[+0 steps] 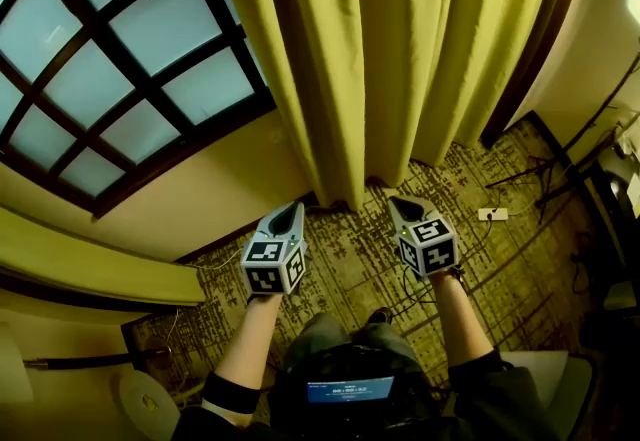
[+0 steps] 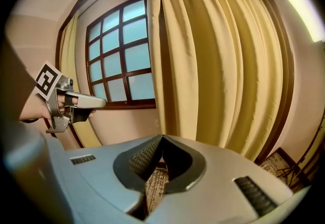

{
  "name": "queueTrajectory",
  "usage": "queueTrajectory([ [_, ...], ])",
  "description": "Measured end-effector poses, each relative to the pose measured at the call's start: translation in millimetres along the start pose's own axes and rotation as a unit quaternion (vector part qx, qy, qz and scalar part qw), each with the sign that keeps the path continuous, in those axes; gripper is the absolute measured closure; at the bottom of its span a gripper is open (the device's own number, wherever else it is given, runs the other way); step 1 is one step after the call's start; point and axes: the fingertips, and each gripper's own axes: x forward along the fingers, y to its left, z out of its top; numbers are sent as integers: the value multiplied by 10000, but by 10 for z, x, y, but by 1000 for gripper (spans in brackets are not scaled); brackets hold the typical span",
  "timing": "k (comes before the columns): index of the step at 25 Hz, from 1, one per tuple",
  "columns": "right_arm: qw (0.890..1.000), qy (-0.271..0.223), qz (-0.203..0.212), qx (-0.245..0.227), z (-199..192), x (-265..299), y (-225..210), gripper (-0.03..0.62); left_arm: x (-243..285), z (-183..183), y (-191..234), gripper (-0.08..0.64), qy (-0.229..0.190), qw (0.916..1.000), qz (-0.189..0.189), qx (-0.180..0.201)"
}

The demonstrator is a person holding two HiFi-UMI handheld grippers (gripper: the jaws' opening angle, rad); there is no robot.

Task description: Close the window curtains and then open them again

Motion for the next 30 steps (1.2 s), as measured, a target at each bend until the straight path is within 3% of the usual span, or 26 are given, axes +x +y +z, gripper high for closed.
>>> queueTrajectory([
  [5,9998,-108,141,-92,188,107,-38,578,181,260,-112,569,-2,9999,-7,116],
  [8,9993,-84,77,-357,318,244,-72,578,350,467,-55,569,-233,9995,-106,190],
  [12,9990,-29,88,-434,494,456,-127,578,603,672,70,568,-228,9995,-232,24],
  [16,9994,-53,158,-319,803,775,-205,578,867,1081,291,473,-397,9987,-293,110],
  [19,9989,-141,136,-437,1142,1035,-227,578,1025,1577,537,332,-743,9964,-164,386],
  [23,9964,-445,211,-693,1786,1352,-145,578,1150,2501,965,257,-1419,9857,199,883],
  [26,9924,-737,242,-955,2324,1497,-52,578,1193,3147,1186,196,-1767,9784,428,984],
  [30,9860,-1045,225,-1277,2995,1530,28,578,1237,3892,1227,166,-2259,9643,416,1316],
])
